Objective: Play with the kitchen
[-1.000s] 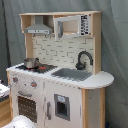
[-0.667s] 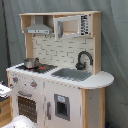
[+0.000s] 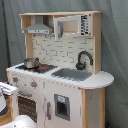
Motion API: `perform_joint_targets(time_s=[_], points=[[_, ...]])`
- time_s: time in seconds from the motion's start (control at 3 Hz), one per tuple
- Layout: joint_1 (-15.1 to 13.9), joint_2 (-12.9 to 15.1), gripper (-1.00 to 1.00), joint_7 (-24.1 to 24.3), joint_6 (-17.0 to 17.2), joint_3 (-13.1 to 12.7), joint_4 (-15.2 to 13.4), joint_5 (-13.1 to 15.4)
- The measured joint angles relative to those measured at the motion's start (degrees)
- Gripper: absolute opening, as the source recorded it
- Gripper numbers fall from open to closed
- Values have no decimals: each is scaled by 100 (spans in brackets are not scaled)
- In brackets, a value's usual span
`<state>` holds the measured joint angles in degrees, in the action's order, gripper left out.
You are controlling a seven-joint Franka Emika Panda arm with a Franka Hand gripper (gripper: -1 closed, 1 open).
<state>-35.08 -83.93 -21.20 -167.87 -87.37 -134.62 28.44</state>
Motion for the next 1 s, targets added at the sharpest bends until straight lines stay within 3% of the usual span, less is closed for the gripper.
perform_joint_targets(time_s=[0.33,0.67,1.0], points=[[-422,0,100,-46,-236,111,296,0],[-826,0,100,-46,-244,115,732,-2],[-1200,-1,100,-46,-242,-44,1191,-5]])
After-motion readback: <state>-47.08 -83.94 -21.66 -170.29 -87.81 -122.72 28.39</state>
